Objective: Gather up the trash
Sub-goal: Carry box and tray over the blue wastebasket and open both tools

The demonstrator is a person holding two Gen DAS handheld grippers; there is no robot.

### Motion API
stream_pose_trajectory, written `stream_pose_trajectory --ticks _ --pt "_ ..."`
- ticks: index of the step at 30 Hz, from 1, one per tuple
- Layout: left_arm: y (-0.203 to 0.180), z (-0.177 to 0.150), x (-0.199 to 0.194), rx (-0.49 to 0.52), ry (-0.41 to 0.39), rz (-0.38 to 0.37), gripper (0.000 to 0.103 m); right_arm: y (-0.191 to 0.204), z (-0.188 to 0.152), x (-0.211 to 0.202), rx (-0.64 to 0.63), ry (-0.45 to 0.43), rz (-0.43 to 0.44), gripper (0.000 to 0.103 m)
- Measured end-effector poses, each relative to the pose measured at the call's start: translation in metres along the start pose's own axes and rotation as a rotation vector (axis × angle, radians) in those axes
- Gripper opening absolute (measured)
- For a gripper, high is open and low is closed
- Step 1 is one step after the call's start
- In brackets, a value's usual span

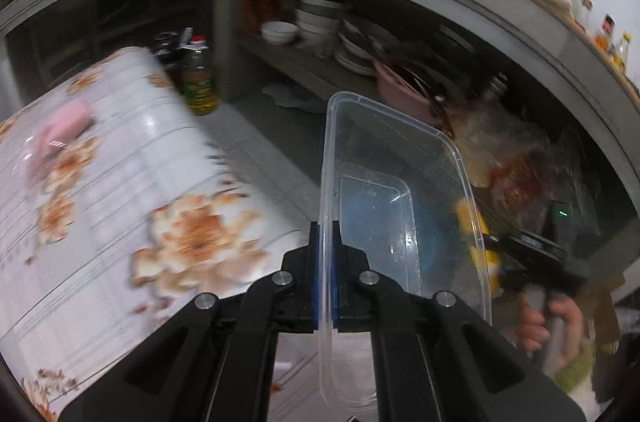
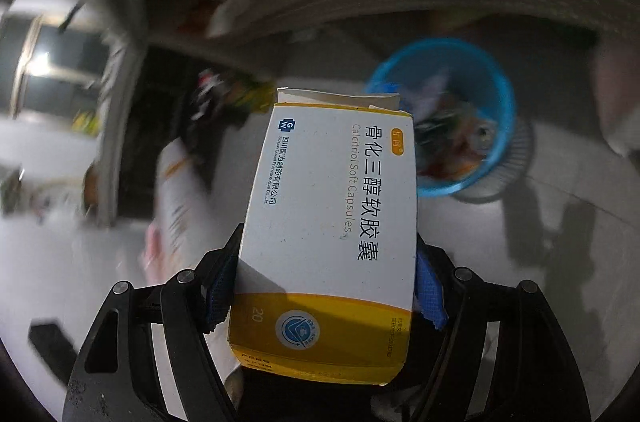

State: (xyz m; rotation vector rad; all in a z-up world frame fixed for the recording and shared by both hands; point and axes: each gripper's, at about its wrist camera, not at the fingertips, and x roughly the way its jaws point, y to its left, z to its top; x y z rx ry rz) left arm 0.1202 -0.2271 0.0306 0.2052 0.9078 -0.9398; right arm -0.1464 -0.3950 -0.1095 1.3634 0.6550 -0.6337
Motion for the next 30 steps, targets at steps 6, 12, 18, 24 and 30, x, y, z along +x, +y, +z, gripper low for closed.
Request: stream_pose_trajectory --ticks 6,12,18,24,30 --pt "-0.026 0.014 0.035 0.047 0.046 0.000 0.003 -0.038 0.063 0.071 0.089 -0.039 -0.102 0.079" --pt "-0.051 0.028 0.083 0.099 0.110 -0.001 0.003 -0.090 0.064 0.111 0.204 -0.025 -0.154 0.081" --pt "-0.088 0.031 0.144 0.162 0.227 -0.030 0.003 -0.097 0.027 0.073 0.117 -0.052 -0.182 0.081" --pt "-0.137 0.031 0.228 0.252 0.358 -0.025 0.004 -0.103 -0.001 0.027 0.076 -0.068 -0.236 0.081" --pt "-0.173 0.029 0.304 0.319 0.423 0.034 0.042 -0.109 -0.005 0.011 0.086 -0.071 -0.248 0.081"
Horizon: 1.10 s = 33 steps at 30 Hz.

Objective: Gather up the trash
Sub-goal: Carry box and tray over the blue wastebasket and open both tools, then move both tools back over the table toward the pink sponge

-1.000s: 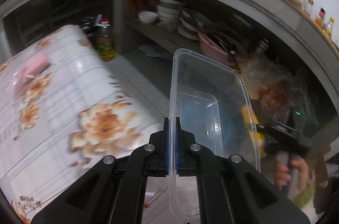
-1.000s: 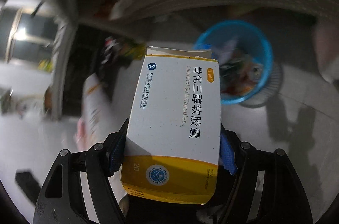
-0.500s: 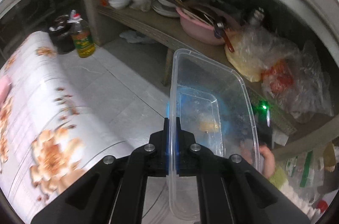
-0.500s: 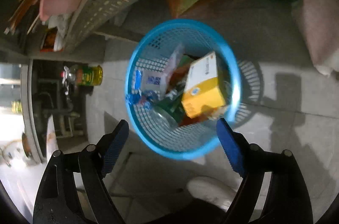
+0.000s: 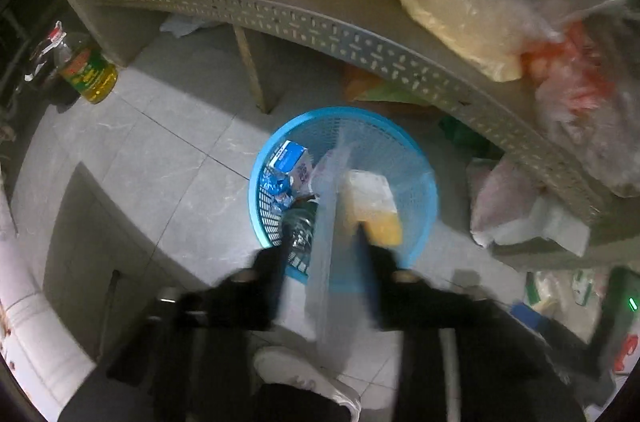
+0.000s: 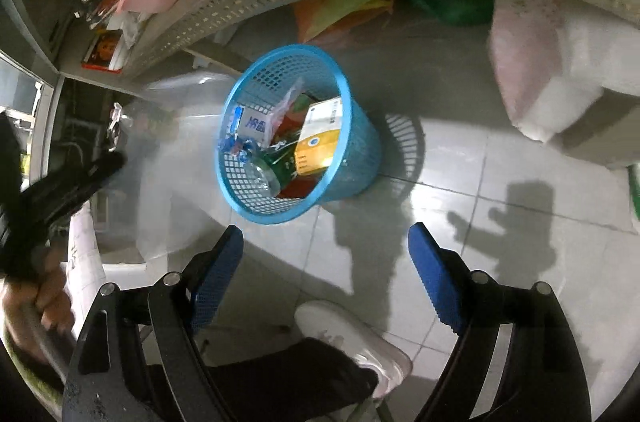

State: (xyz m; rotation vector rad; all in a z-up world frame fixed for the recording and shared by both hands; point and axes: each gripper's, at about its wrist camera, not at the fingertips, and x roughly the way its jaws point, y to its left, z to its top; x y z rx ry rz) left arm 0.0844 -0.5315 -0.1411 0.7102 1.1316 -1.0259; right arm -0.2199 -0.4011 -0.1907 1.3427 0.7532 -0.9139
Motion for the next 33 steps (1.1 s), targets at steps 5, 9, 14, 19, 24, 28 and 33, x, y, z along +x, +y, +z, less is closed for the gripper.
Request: stream_pose_trajectory --ticks 5,9,14,19,24,28,33 --pt "0.005 0.001 -0.014 -0.023 -0.058 -0.005 0.051 -0.004 -0.006 -0.005 -0.008 0.003 -0.016 0.081" --pt "0.017 -0.005 -0.043 -0.023 -0.098 0.002 0.052 0.008 -0.013 -0.002 -0.043 0.022 -0.017 0.081" --pt "0.041 -0.029 -0.092 -0.054 -0.145 -0.038 0.054 0.028 -0.021 -0.002 -0.089 0.025 -0.010 0.081" --pt "0.072 -0.073 -0.151 -0.107 -0.234 -0.090 0.063 0.057 -0.030 -0.015 -0.193 -0.005 -0.050 0.081" --pt "0.106 -0.125 -0.199 -0.169 -0.307 -0.087 0.070 0.105 -0.046 -0.041 -0.358 -0.075 -0.076 0.084" --pt "0.143 -0.173 -0.233 -0.243 -0.370 -0.037 0.077 0.146 -0.064 -0.060 -0.488 -0.143 -0.085 0.092" --pt "0.195 -0.233 -0.264 -0.358 -0.429 0.063 0.080 0.200 -0.085 -0.079 -0.661 -0.204 -0.080 0.095"
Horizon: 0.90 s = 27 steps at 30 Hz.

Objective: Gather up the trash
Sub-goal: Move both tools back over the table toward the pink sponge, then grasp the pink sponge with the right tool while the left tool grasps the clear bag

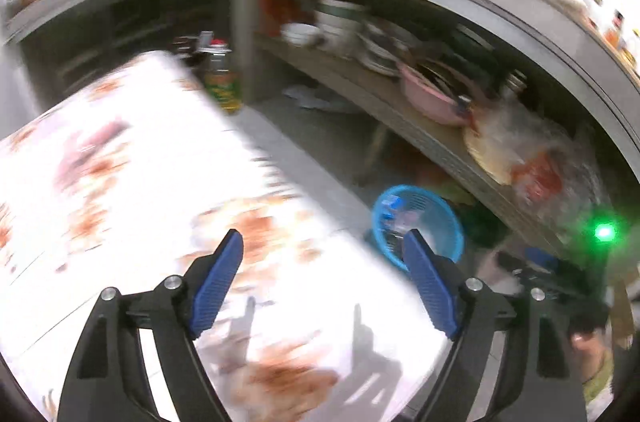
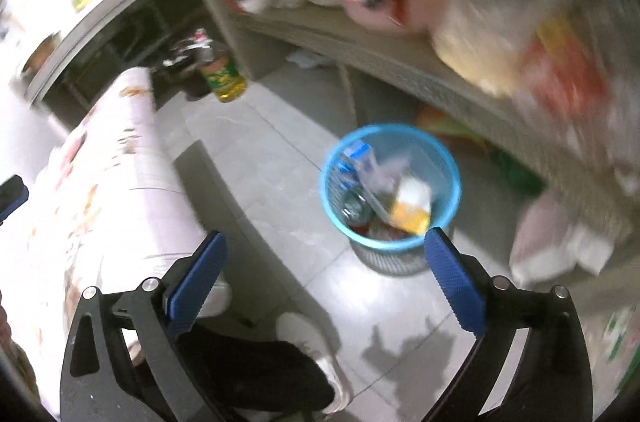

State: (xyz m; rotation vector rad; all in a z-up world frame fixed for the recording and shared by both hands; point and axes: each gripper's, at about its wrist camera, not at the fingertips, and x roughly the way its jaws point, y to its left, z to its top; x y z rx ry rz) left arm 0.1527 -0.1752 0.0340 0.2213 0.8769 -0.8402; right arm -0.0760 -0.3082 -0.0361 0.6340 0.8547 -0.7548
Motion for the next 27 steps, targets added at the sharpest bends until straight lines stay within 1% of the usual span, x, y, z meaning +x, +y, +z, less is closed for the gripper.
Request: stream_pose_trajectory --ticks 1,3,4,5,7,10,13,14,15,18,21,23,24,25,26,27 --pt "0.018 -0.006 -0.010 -0.034 -0.012 0.035 0.080 0.010 0.004 -0.003 -0.029 -0.008 0.012 0.095" --pt "0.045 -0.016 -0.024 -0.086 -0.030 0.073 0.080 0.030 0.010 -0.004 -0.072 -0.011 0.046 0.095" --pt "0.065 -0.023 -0.034 -0.128 -0.043 0.100 0.080 0.037 0.013 -0.004 -0.084 -0.010 0.060 0.095" --pt "0.077 -0.027 -0.040 -0.154 -0.052 0.115 0.080 0.051 0.019 -0.003 -0.110 -0.005 0.095 0.095" --pt "0.109 -0.037 -0.055 -0.219 -0.080 0.160 0.080 0.072 0.027 -0.002 -0.146 -0.001 0.138 0.095" --pt "0.149 -0.046 -0.071 -0.285 -0.117 0.214 0.081 0.113 0.042 0.000 -0.221 0.012 0.222 0.095" --pt "0.182 -0.048 -0.080 -0.327 -0.141 0.249 0.081 0.158 0.059 0.007 -0.271 0.050 0.344 0.095" --pt "0.196 -0.046 -0.082 -0.333 -0.161 0.262 0.081 0.176 0.064 0.011 -0.290 0.065 0.393 0.095" --pt "0.199 -0.042 -0.081 -0.330 -0.170 0.268 0.081 0.191 0.068 0.014 -0.306 0.081 0.428 0.095" --pt "0.225 -0.026 -0.069 -0.292 -0.175 0.278 0.081 0.242 0.081 0.032 -0.338 0.151 0.564 0.095" --pt "0.246 -0.005 -0.046 -0.234 -0.175 0.270 0.081 0.295 0.103 0.060 -0.353 0.233 0.650 0.095" --pt "0.257 0.009 -0.026 -0.175 -0.183 0.268 0.081 0.330 0.119 0.079 -0.358 0.270 0.665 0.095" --pt "0.262 0.017 -0.012 -0.133 -0.169 0.254 0.081 0.350 0.129 0.094 -0.358 0.306 0.670 0.094" --pt "0.266 0.022 -0.002 -0.107 -0.157 0.256 0.081 0.362 0.135 0.104 -0.355 0.328 0.670 0.093" --pt "0.272 0.029 0.013 -0.075 -0.144 0.271 0.081 0.384 0.145 0.120 -0.353 0.351 0.656 0.093" --pt "0.276 0.034 0.025 -0.057 -0.128 0.268 0.081 0.399 0.153 0.132 -0.362 0.368 0.645 0.092"
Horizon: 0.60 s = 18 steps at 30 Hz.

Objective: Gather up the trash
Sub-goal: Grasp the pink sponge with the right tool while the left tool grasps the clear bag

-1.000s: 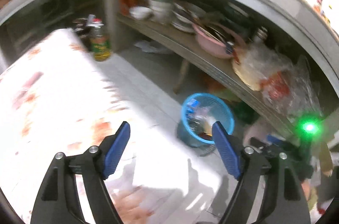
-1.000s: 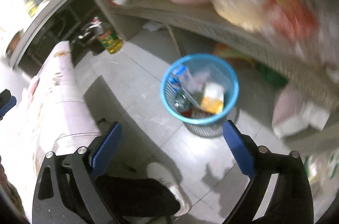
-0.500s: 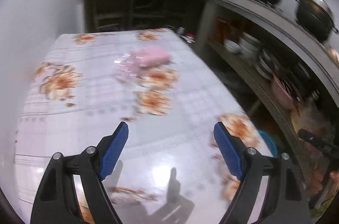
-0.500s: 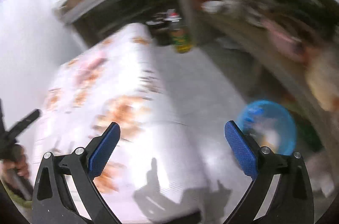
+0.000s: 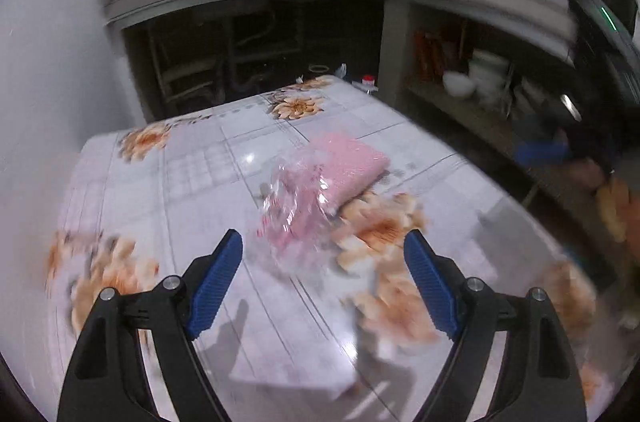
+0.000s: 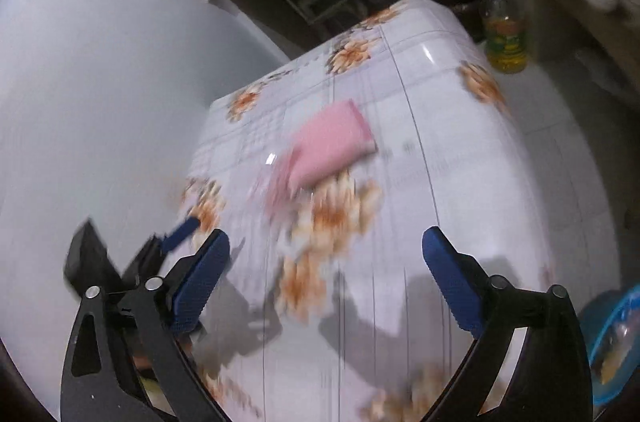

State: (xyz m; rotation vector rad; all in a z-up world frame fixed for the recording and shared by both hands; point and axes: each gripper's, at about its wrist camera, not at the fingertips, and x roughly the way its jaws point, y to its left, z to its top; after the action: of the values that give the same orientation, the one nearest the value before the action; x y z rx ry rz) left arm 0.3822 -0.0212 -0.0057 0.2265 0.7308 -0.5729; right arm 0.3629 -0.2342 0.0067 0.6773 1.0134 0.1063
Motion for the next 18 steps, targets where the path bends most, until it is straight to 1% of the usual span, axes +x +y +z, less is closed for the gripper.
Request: stream_pose_trajectory --ticks 1,3,4,5,7,9,11,13,14,15,16,18 --pt "0.003 0.004 0.019 0.011 0.034 -0.014 0.081 0.002 0.014 0.013 -0.004 0.020 -0.007 0.091" --pt "0.007 0.008 0.041 -0.005 0.085 -0.010 0.078 0.008 0.043 0.041 -0.013 0.043 -0.065 0.091" --pt "0.010 0.009 0.054 -0.014 0.109 -0.023 0.070 0.012 0.057 0.054 -0.044 0.061 -0.088 0.090" --pt "0.011 0.010 0.060 -0.019 0.126 -0.023 0.066 0.016 0.070 0.068 -0.064 0.067 -0.123 0.090" --pt "0.016 0.009 0.073 -0.040 0.162 0.009 0.046 0.026 0.087 0.093 -0.108 0.077 -0.176 0.090" --pt "0.019 0.004 0.075 -0.064 0.174 0.008 0.034 0.028 0.094 0.109 -0.133 0.081 -0.197 0.088" --pt "0.021 -0.001 0.072 -0.075 0.170 0.016 0.026 0.037 0.101 0.131 -0.178 0.104 -0.244 0.082" --pt "0.024 -0.008 0.068 -0.094 0.193 0.033 0.015 0.035 0.108 0.149 -0.199 0.125 -0.273 0.068" --pt "0.026 -0.012 0.067 -0.111 0.202 0.043 0.013 0.035 0.107 0.159 -0.209 0.146 -0.298 0.064" --pt "0.030 -0.015 0.063 -0.136 0.201 0.051 0.012 0.034 0.104 0.165 -0.212 0.163 -0.309 0.055" --pt "0.033 -0.019 0.060 -0.160 0.201 0.057 0.009 0.033 0.102 0.169 -0.216 0.177 -0.313 0.055" --pt "0.038 -0.027 0.051 -0.210 0.209 0.070 0.007 0.035 0.092 0.163 -0.235 0.149 -0.314 0.053"
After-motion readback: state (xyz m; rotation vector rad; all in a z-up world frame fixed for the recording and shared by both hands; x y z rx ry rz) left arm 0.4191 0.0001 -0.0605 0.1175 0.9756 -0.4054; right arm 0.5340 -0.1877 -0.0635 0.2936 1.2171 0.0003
